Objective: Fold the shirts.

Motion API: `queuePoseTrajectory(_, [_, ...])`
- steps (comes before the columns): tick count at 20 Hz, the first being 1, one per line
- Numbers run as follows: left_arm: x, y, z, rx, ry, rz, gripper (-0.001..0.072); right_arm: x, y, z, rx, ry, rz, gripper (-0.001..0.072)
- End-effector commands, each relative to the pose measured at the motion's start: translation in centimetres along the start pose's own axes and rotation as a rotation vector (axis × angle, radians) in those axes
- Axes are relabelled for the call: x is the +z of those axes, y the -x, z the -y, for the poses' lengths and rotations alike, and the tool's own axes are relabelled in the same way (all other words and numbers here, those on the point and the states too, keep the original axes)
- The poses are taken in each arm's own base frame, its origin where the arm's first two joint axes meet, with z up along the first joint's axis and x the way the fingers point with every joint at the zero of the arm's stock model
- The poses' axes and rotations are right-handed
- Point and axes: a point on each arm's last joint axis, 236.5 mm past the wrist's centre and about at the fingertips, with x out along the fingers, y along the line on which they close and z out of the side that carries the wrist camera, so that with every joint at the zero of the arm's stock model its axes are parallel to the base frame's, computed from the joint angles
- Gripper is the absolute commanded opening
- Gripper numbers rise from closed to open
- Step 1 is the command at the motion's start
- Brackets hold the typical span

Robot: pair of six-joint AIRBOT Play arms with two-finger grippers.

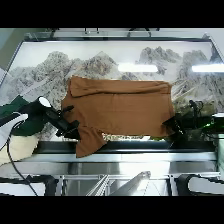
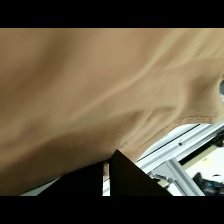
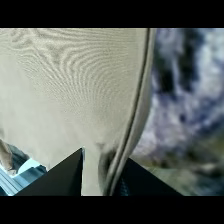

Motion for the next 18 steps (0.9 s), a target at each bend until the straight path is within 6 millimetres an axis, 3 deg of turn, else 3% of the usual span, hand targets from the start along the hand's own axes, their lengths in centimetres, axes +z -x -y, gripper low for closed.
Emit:
queuePoseTrajectory(1, [1.0, 0.4, 0.7, 0.022, -0.059, -0.018, 0.0026, -1.1, 0.1, -0.4, 0.017, 0.005, -0.046, 0.0144])
queuePoseTrajectory(4, [0.0, 1.6, 0.5, 0.010, -0.065, 0.007, 0.0025, -1.8, 0.8, -0.9, 0.057, -0.035, -0.070, 0.0017])
queuePoseTrajectory(7, [-1.5, 2.8, -1.2, -0.032, 0.009, 0.056, 0.0022, -1.1, 2.6, -0.3, 0.072, -0.112, -0.021, 0.0017])
queuePoseTrajectory(11, [-3.6, 2.7, -3.6, -0.100, 0.104, 0.107, 0.0022, -1.3, 3.4, -0.4, 0.097, -0.127, -0.020, 0.0017])
queuePoseTrajectory(15, [-4.9, 2.8, -4.0, -0.121, 0.080, 0.128, 0.0022, -1.8, 3.5, -0.8, 0.113, -0.126, -0.040, 0.0017])
queuePoseTrajectory(18, [-4.5, 5.5, -3.7, -0.127, 0.093, 0.218, 0.0021, -1.6, 4.1, -1.1, 0.119, -0.150, -0.023, 0.0017])
